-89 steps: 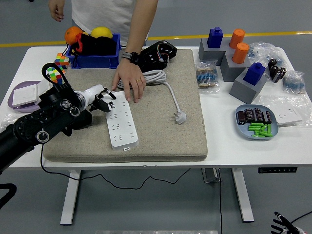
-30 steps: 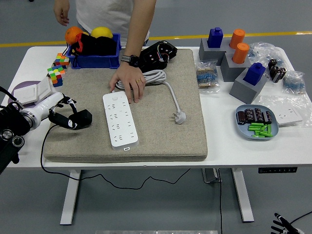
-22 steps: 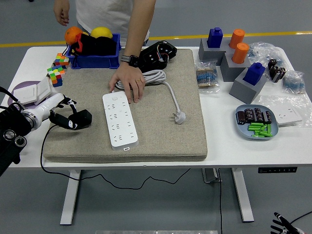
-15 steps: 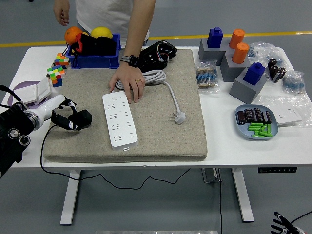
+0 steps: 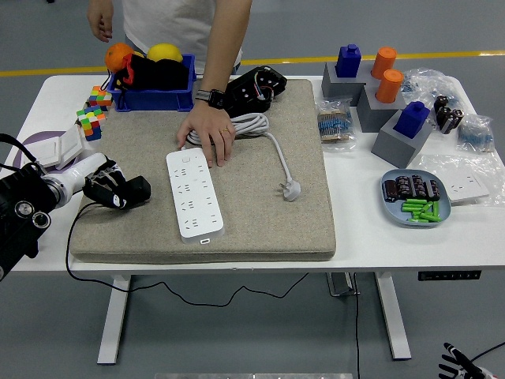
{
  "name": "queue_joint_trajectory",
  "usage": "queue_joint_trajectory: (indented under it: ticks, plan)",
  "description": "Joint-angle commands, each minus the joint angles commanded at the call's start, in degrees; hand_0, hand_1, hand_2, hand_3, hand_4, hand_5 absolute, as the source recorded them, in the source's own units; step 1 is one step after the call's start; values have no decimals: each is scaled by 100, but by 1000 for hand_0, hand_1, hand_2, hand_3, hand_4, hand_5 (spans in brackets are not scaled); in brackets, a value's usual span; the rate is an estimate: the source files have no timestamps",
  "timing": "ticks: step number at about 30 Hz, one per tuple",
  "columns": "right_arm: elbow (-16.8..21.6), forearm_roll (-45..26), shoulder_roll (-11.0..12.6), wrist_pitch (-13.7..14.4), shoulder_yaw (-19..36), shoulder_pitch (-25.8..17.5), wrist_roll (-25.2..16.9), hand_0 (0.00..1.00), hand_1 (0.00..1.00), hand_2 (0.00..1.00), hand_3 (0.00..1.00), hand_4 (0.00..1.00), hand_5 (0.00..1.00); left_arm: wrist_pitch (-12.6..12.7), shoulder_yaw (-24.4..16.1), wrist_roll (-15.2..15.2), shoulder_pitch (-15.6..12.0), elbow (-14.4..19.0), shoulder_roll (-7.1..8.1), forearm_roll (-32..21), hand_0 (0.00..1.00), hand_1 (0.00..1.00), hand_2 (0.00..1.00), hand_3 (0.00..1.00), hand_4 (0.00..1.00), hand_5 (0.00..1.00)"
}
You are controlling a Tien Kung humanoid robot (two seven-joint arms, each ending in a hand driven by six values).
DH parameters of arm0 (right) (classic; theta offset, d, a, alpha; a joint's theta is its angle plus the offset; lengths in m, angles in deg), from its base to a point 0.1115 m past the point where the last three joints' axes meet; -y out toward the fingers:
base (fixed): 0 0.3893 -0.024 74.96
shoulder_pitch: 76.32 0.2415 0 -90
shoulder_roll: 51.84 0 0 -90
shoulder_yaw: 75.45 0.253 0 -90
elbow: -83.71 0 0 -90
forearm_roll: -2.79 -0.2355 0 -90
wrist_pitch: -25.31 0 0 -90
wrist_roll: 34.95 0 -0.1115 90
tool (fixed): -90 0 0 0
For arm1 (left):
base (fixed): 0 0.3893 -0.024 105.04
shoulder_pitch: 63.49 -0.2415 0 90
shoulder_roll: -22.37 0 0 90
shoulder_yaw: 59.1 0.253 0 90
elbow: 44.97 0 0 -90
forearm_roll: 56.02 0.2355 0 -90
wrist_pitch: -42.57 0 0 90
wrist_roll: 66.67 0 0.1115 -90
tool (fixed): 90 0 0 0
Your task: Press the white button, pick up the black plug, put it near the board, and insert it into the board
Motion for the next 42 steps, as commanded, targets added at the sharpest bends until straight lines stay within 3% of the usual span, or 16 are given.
queue_joint_trajectory:
  ticks: [1, 6, 7, 12, 13, 21, 27, 37, 42]
  plan:
    - [0, -3, 1, 0, -3, -2, -1, 806, 709, 696, 680, 763, 594, -2, 5, 1, 0, 0, -2, -42, 288, 369, 353, 351, 820, 2]
    - [0, -1, 5, 0, 2, -8, -5, 806, 709, 696, 680, 763, 594, 9, 42, 43, 2, 15, -2, -195, 288, 369, 353, 351, 820, 2]
    - [0, 1, 3, 2, 9, -12, -7, 806, 709, 696, 680, 763, 593, 24, 40, 71, -3, 18, -4, -204, 294, 315, 341, 312, 745, 2]
    - [0, 11, -6, -1, 33, -28, -10, 806, 709, 696, 680, 763, 593, 123, -6, 201, -22, 153, 9, -170, 294, 315, 341, 312, 745, 2]
    - [0, 12, -6, -1, 37, -30, -10, 806, 709, 695, 678, 763, 594, 141, -22, 218, -12, 203, 13, -152, 351, 305, 326, 287, 691, 2]
    - [0, 9, -6, 9, 68, -14, -28, 806, 709, 695, 676, 762, 593, 218, 1, 256, 151, 609, 62, -36, 371, 295, 324, 286, 727, 2]
    - [0, 19, -10, 11, 82, -19, -23, 806, 708, 693, 675, 762, 593, 275, 353, 317, 387, 759, 73, -41, 385, 290, 319, 280, 709, 2]
    - [0, -3, -1, 15, 62, -6, -27, 806, 708, 693, 674, 762, 593, 266, 1229, 223, 941, 546, 61, 4, 382, 286, 316, 277, 690, 2]
    - [0, -14, 4, 14, 65, 1, -26, 806, 708, 693, 674, 762, 593, 258, 1476, 151, 1141, 501, -2, 87, 382, 286, 316, 277, 690, 2]
